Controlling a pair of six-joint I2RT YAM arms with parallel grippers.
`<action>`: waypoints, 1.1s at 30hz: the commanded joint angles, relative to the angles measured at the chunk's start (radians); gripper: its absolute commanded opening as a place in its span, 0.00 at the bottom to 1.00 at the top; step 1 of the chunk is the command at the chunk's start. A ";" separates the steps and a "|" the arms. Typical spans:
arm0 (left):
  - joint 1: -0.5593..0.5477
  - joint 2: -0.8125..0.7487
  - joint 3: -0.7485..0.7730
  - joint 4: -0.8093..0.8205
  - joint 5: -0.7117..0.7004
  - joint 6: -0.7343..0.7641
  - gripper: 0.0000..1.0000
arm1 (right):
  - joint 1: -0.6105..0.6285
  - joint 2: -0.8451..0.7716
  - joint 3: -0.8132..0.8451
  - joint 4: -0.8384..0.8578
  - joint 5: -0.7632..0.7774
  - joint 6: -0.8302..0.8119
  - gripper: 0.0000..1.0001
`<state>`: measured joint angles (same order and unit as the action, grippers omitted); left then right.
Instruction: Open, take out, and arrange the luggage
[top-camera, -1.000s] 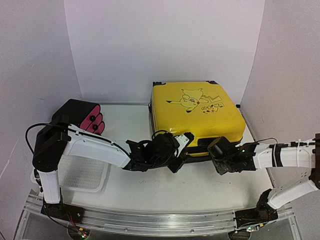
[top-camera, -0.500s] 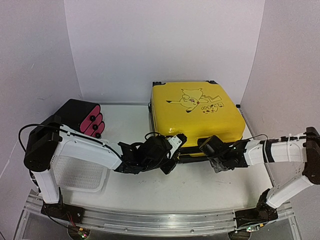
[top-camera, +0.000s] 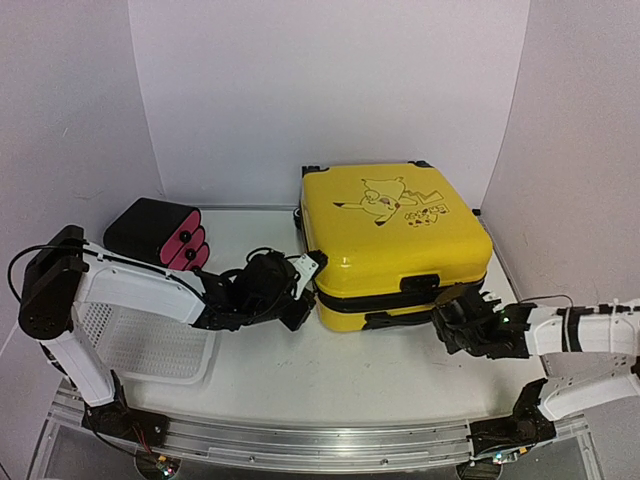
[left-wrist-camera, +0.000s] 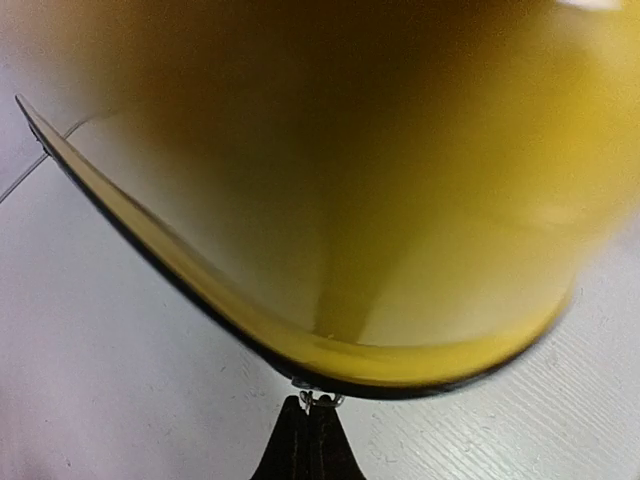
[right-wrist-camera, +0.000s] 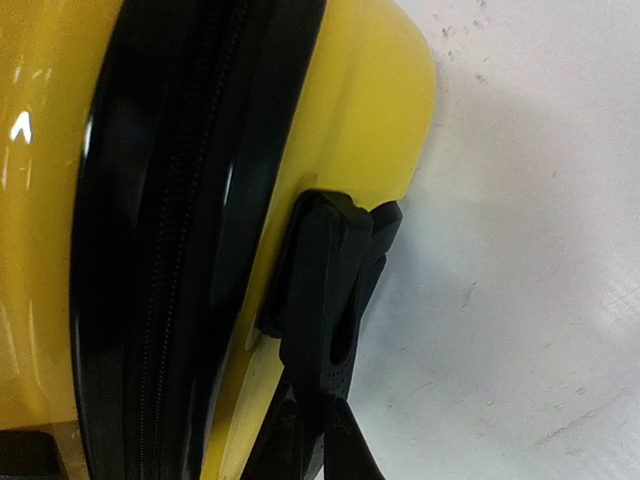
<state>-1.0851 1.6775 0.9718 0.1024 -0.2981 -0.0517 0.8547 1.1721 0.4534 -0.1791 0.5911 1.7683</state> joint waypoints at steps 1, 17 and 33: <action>0.130 -0.033 0.059 0.028 -0.020 0.045 0.00 | -0.063 -0.199 -0.147 -0.430 0.050 -0.214 0.00; 0.299 0.171 0.389 0.028 0.265 0.122 0.00 | -0.255 -0.184 0.205 -0.689 -0.312 -0.808 0.32; -0.019 0.036 0.187 0.028 0.231 -0.170 0.00 | -0.297 -0.203 0.344 -0.671 -0.722 -0.943 0.98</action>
<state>-1.0168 1.7958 1.1519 0.0486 -0.0845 -0.1268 0.5976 0.9863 0.7418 -0.8742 -0.1043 0.8803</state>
